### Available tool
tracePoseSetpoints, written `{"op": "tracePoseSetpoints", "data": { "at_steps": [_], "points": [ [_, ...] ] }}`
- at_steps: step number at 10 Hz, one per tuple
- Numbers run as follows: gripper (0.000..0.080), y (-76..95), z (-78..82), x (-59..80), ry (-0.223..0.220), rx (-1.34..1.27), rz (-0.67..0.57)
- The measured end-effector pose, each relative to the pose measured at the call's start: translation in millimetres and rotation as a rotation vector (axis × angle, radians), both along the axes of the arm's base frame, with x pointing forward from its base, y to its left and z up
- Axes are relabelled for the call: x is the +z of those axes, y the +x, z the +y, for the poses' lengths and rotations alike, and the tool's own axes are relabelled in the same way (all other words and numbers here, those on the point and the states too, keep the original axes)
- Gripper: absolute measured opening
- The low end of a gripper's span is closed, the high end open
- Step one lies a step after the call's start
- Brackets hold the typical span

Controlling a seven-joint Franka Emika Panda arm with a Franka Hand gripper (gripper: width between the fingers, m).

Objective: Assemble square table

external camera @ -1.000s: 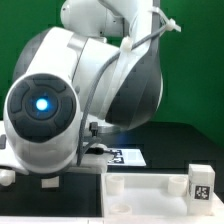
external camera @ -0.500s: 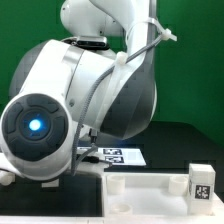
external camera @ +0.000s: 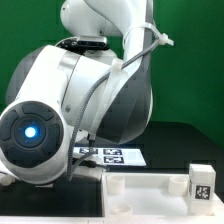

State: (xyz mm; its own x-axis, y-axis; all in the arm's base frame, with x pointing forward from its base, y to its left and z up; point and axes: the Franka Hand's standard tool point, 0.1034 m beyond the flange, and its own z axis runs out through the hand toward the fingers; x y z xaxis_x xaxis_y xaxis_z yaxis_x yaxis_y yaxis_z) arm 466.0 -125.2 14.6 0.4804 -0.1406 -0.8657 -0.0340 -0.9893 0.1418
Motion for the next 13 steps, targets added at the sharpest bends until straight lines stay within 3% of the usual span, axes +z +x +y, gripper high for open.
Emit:
{"op": "tracePoseSetpoints", "data": {
  "at_steps": [1, 2, 5, 6, 9, 10, 11, 13],
  "points": [
    [0.0279, 0.6, 0.2, 0.7, 0.0, 0.0, -0.002],
    [0.0279, 6.5, 3.7, 11.2, 0.01, 0.001, -0.016],
    [0.0279, 36.4, 21.6, 82.3, 0.036, 0.015, -0.16],
    [0.0279, 45.1, 22.6, 94.3, 0.039, 0.025, -0.258],
    [0.0281, 53.1, 26.2, 88.1, 0.023, 0.034, -0.468],
    [0.0281, 64.6, 47.0, 88.0, 0.003, 0.0, -0.565],
    [0.0281, 72.7, 70.9, 96.8, 0.018, -0.047, -0.643],
    [0.0281, 92.7, 101.8, 121.4, -0.002, -0.125, -0.787]
  ]
}}
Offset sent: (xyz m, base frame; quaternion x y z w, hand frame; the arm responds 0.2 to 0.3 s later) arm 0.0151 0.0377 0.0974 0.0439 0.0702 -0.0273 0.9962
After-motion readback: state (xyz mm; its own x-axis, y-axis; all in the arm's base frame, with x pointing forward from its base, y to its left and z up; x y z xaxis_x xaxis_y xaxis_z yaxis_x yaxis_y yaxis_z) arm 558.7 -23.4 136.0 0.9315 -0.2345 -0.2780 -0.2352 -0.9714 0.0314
